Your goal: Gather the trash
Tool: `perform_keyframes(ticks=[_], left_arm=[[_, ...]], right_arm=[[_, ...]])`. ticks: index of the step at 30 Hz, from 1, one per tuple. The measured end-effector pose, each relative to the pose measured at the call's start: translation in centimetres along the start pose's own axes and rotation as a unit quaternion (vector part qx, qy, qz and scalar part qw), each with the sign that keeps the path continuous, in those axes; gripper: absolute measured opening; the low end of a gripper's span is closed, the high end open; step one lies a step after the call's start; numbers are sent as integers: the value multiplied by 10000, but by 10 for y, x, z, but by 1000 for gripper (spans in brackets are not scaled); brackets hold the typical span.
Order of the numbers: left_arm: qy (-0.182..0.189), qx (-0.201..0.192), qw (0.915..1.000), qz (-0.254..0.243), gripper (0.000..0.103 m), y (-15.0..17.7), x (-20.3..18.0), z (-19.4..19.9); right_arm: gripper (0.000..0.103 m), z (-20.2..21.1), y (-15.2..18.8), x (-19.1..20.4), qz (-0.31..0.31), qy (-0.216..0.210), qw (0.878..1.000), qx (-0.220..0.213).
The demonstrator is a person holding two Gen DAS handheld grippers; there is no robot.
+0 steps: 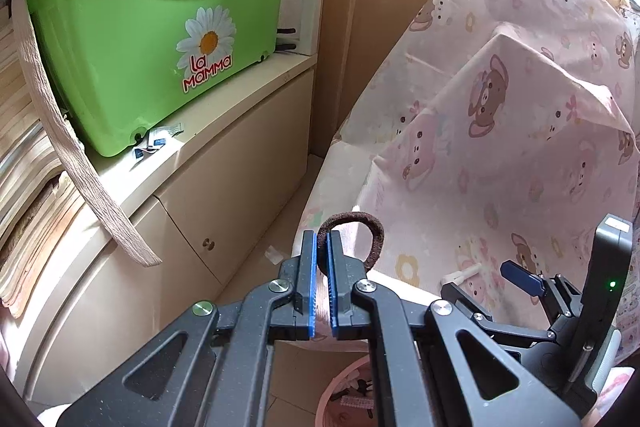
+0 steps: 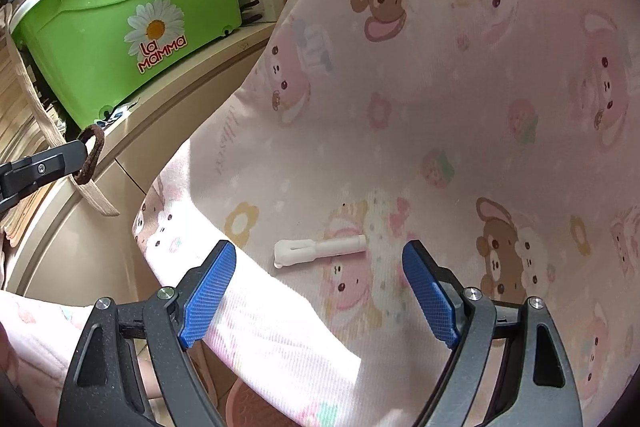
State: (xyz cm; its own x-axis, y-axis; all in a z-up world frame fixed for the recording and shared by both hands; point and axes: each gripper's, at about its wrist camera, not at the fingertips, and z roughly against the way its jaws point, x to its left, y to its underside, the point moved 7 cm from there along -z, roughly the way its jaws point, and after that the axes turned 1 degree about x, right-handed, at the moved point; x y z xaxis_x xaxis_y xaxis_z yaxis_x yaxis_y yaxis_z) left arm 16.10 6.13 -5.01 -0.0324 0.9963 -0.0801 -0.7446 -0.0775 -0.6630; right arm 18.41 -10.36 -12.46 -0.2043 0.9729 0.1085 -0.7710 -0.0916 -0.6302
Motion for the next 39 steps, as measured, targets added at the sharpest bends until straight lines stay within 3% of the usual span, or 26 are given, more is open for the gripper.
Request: perform_keyframes(ticks=[5, 8, 11, 13, 16, 17, 22, 29, 39], left_arm=[[-291, -309, 9989, -195, 4, -4, -1, 10], [-261, -378, 9988, -172, 4, -7, 1, 13], [-258, -339, 9990, -126, 4, -7, 4, 11], [-253, -335, 9990, -138, 4, -7, 3, 11], [-299, -370, 9987, -200, 4, -7, 0, 12], [-300, -373, 9986, -208, 4, -7, 0, 12], [-248, -325, 9991, -140, 4, -6, 1, 11], [-245, -359, 9990, -134, 4, -7, 2, 13], [-248, -390, 9988, -190, 4, -8, 0, 16]], right_arm=[[86, -2, -1, -1, 115, 70, 9999, 6], [85, -4, -2, -1, 167, 123, 9998, 24], [69, -9, 1, -2, 217, 181, 9995, 116], [64, -10, 1, -2, 173, 54, 9997, 149], [43, -7, 1, 0, 250, 41, 9996, 125], [31, -6, 2, 2, 310, 38, 9994, 127], [9, -2, 5, 7, 523, 94, 9986, 83], [3, 1, 5, -13, 248, 245, 9994, 81], [2, 15, -5, -88, -1126, -404, 9928, 110]])
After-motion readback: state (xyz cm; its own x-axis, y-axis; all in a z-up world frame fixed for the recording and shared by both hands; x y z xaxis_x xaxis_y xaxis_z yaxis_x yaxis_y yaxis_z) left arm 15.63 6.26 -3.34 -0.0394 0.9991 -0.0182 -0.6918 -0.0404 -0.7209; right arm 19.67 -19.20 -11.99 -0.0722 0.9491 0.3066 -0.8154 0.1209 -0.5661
